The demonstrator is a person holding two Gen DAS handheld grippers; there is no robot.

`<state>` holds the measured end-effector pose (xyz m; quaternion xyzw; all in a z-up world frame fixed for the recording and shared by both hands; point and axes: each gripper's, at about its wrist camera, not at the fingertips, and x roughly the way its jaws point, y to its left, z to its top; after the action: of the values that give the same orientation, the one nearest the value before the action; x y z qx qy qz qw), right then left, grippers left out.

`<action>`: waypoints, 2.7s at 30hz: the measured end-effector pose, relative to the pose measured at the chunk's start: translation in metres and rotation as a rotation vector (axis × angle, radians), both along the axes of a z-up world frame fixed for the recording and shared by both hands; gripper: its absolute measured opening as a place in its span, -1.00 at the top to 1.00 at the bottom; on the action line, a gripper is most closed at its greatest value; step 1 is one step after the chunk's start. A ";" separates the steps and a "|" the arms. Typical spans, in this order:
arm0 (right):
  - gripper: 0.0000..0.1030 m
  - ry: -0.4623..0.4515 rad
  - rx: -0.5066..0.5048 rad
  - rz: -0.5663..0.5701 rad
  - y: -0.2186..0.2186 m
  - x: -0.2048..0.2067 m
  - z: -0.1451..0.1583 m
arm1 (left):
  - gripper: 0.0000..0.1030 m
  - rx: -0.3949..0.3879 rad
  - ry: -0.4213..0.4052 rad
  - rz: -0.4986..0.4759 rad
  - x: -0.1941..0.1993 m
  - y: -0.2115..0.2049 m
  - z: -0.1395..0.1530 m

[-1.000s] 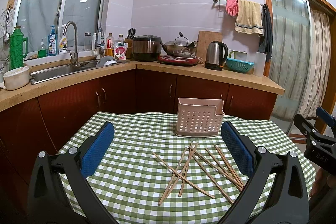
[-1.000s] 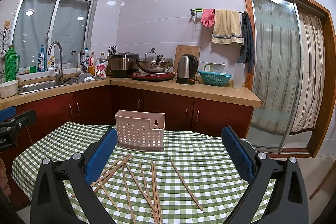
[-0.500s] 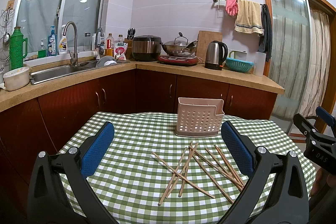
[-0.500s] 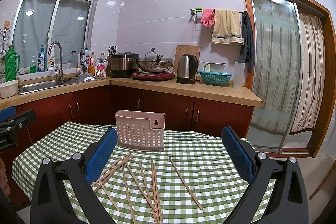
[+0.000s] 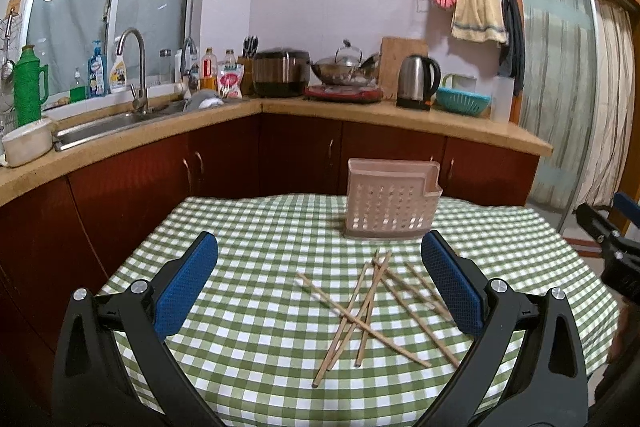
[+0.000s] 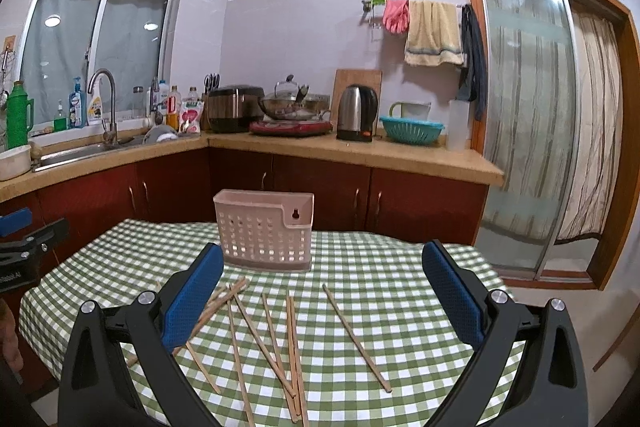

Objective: Organize utensils
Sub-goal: 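Lower both tools toward the scattered wooden chopsticks, then close the right tool on one wooden chopstick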

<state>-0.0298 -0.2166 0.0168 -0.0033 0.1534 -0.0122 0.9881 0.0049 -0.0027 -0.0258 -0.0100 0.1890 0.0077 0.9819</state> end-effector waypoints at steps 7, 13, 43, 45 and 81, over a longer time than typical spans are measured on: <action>-0.88 0.084 0.009 0.015 -0.008 0.019 -0.030 | -0.92 0.003 0.114 0.004 0.026 0.002 -0.043; -0.87 0.155 0.024 0.030 -0.013 0.032 -0.065 | -0.92 0.026 0.179 0.007 0.042 0.000 -0.081; 0.14 0.359 0.040 0.162 -0.012 0.056 -0.158 | -0.92 0.068 0.325 -0.002 0.069 -0.018 -0.145; 0.19 0.361 0.039 0.188 -0.008 0.056 -0.159 | -0.92 0.069 0.326 0.000 0.068 -0.017 -0.145; 0.89 0.351 -0.016 0.251 0.016 0.048 -0.161 | -0.92 0.058 0.345 0.001 0.069 -0.016 -0.151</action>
<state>0.0178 -0.2009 -0.1443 -0.0325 0.3216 0.1102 0.9399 0.0742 -0.0185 -0.1773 0.0198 0.3542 0.0155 0.9348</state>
